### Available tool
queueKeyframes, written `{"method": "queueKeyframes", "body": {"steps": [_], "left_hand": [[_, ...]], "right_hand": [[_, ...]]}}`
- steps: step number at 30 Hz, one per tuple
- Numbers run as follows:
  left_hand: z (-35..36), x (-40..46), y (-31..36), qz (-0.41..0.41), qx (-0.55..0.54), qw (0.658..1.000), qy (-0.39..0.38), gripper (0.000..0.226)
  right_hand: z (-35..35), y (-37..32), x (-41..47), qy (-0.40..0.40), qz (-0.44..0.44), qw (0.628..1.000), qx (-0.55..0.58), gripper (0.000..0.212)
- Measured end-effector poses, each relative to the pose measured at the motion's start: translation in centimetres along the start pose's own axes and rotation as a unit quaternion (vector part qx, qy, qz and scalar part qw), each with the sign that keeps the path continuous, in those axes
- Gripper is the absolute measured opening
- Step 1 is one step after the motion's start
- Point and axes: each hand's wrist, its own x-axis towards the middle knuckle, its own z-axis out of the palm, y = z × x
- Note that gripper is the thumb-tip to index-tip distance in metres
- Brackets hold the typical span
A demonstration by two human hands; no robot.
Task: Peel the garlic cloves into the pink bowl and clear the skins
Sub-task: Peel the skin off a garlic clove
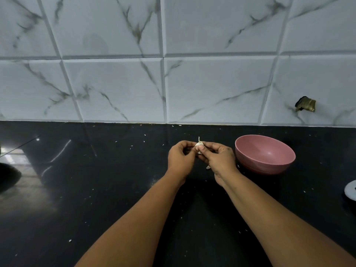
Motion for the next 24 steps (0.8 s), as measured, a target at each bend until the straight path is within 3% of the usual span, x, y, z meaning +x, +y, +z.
{"method": "queueKeyframes", "body": {"steps": [12,17,21,24], "left_hand": [[0.47,-0.53,-0.02,0.025,0.054,0.998,0.022,0.007],[0.44,-0.42,0.06,0.023,0.024,0.999,0.042,0.007],[0.21,-0.02,-0.39,-0.022,-0.015,1.0,-0.003,0.005],[-0.06,0.4,-0.45,-0.065,-0.103,0.992,-0.02,0.005]], "right_hand": [[0.59,0.24,-0.56,0.058,-0.006,0.998,-0.025,0.015],[0.4,0.19,-0.48,0.06,-0.002,0.998,-0.007,0.015],[0.09,0.39,-0.04,0.041,0.018,0.999,0.01,0.015],[-0.14,0.14,0.35,0.033,0.025,0.999,0.016,0.019]]}}
